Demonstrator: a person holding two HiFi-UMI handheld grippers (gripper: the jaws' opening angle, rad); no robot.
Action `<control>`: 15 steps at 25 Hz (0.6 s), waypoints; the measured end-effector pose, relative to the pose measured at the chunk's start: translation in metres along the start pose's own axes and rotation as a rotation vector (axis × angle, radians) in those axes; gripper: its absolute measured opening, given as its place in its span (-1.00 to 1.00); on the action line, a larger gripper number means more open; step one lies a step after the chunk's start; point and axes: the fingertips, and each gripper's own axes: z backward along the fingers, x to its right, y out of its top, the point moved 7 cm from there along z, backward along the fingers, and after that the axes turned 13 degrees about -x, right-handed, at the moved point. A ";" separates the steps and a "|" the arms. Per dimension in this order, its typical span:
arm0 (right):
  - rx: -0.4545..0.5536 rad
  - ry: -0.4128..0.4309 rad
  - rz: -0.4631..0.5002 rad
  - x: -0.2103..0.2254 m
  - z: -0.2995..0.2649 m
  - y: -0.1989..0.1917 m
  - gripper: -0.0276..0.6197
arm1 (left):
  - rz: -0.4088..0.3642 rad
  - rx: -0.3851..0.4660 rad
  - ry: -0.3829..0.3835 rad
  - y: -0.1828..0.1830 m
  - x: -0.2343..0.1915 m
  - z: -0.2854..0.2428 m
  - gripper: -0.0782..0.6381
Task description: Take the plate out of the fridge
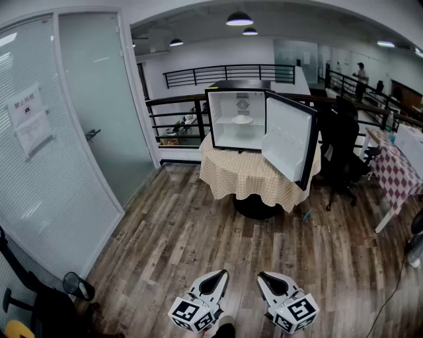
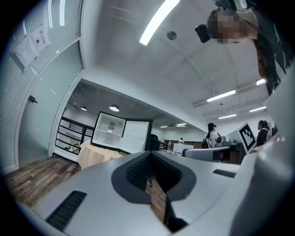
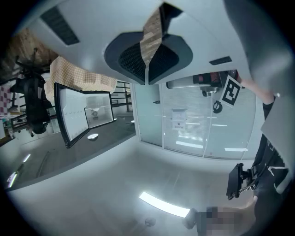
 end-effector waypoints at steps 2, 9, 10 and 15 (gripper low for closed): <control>0.009 -0.022 0.003 0.014 -0.026 0.015 -0.77 | -0.018 -0.010 -0.009 0.011 -0.023 -0.024 -0.76; 0.017 -0.072 -0.002 0.060 -0.105 0.045 -0.77 | -0.038 0.000 -0.031 0.038 -0.093 -0.083 -0.76; 0.012 -0.074 -0.004 0.064 -0.116 0.048 -0.77 | -0.039 -0.002 -0.033 0.041 -0.103 -0.089 -0.76; -0.002 -0.085 -0.011 0.082 -0.161 0.056 -0.77 | -0.032 -0.007 -0.049 0.047 -0.147 -0.113 -0.76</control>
